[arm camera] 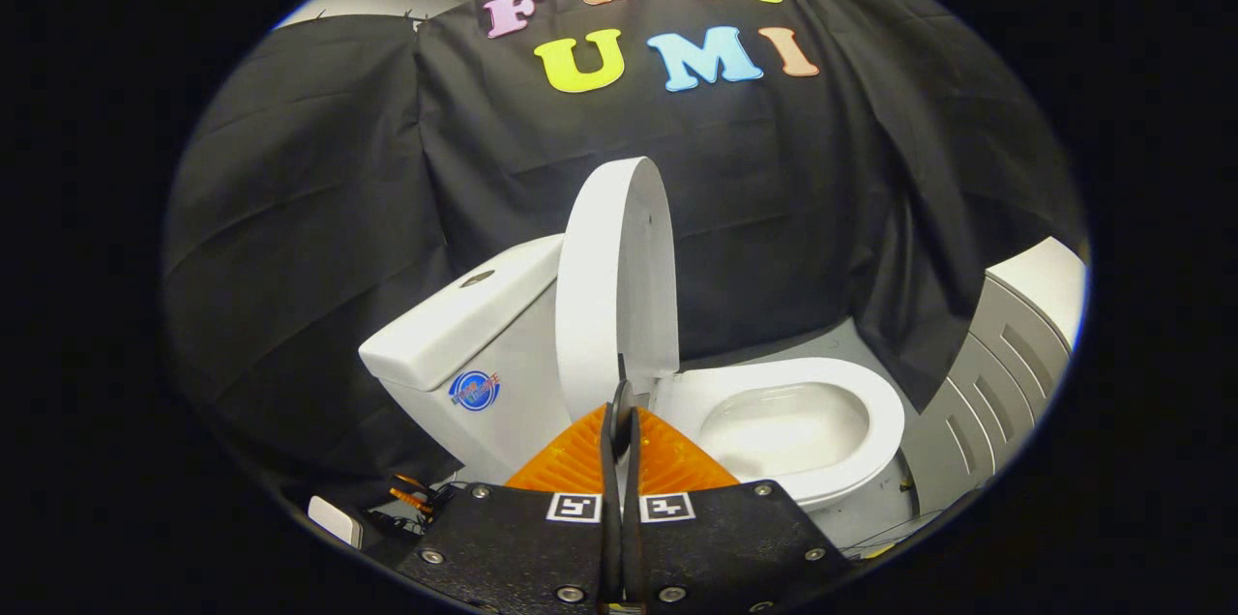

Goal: Open the toilet lid.

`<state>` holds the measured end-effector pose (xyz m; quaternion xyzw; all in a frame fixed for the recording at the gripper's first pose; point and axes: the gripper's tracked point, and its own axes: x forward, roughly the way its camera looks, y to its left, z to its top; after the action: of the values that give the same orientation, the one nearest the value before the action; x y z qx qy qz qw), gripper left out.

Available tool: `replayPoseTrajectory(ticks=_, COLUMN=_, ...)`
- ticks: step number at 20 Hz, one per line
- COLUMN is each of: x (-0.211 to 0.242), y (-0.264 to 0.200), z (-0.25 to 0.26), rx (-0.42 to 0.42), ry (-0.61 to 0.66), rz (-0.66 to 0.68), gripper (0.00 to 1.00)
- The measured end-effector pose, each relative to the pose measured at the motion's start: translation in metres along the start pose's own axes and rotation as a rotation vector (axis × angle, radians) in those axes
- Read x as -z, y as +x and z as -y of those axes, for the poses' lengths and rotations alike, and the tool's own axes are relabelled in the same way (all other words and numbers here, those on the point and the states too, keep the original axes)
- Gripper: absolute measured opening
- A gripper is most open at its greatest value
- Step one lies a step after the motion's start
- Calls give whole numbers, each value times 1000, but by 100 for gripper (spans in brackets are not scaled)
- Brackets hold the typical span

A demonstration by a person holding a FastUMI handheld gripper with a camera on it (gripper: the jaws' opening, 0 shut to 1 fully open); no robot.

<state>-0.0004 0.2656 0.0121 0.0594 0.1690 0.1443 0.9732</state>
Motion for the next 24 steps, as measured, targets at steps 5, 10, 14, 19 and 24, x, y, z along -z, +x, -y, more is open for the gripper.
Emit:
replayPoseTrajectory(ticks=5, x=-2, y=5, z=-21, rx=-20, ry=-44, rz=5, gripper=0)
replayPoseTrajectory(ticks=10, x=-1, y=13, z=-40, rx=-51, ry=-68, rz=13, gripper=0)
replayPoseTrajectory(ticks=14, x=-1, y=17, z=-50, rx=-65, ry=-76, rz=12, gripper=0)
replayPoseTrajectory(ticks=19, x=1, y=21, z=-61, rx=-80, ry=-97, rz=15, gripper=0)
replayPoseTrajectory(ticks=24, x=3, y=25, z=-66, rx=-83, ry=-112, rz=23, gripper=1)
